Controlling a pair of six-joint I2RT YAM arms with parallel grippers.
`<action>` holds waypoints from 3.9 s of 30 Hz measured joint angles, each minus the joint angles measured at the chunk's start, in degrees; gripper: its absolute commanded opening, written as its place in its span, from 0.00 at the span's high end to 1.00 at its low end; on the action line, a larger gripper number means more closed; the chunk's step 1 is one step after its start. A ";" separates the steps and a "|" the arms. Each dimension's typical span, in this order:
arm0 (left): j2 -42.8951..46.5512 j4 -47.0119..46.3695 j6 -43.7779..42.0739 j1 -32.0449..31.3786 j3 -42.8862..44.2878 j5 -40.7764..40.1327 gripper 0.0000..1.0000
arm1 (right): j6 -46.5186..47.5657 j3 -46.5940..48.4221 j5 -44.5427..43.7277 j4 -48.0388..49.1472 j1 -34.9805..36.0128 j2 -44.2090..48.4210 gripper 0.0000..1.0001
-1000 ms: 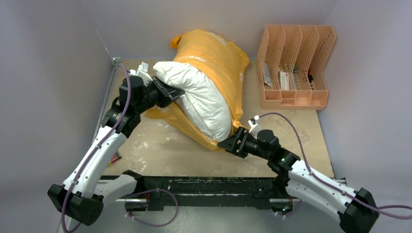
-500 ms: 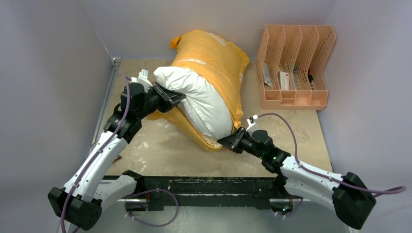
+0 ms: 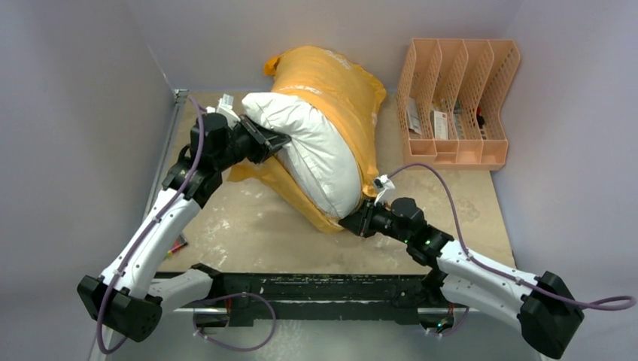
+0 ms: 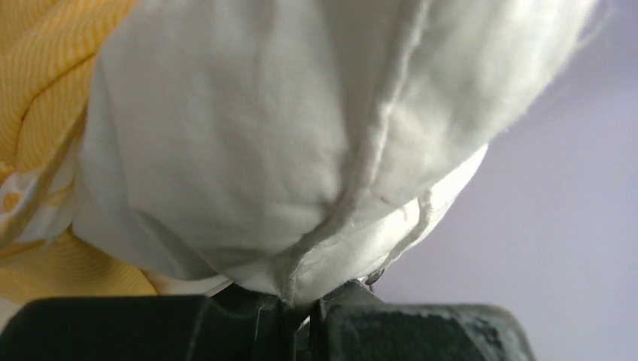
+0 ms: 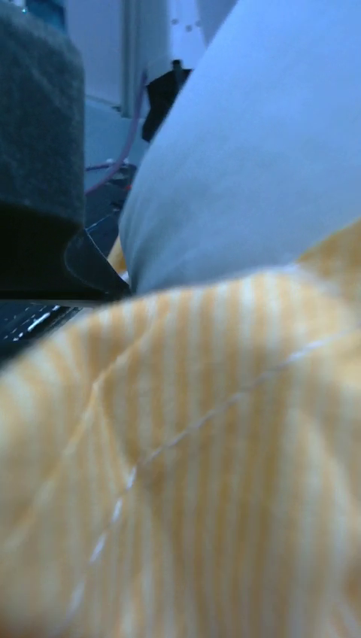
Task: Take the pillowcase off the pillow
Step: Remove the pillow from the pillowcase.
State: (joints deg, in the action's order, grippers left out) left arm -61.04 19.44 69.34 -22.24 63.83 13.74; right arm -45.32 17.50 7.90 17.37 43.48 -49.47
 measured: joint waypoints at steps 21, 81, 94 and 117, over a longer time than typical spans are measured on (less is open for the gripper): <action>9.22 13.46 -5.86 -0.02 5.66 -5.73 1.00 | -4.37 6.34 -21.94 -24.06 3.50 12.15 0.56; 19.28 24.79 -7.43 0.42 -1.62 -4.24 0.61 | 18.73 50.36 -62.58 -41.88 36.04 -31.95 1.00; 30.73 22.86 -10.29 1.01 -13.51 -13.44 0.29 | 21.73 52.81 -37.88 -43.74 23.21 -28.15 1.00; 22.34 13.88 -12.17 1.18 -15.74 -24.50 0.47 | 17.86 53.62 -27.63 -47.15 14.91 -15.67 1.00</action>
State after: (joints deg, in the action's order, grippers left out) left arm -38.70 33.32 57.17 -21.06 48.10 -10.76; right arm -27.46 71.11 -19.73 -29.78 58.39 -65.14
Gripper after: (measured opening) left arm 0.745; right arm 0.050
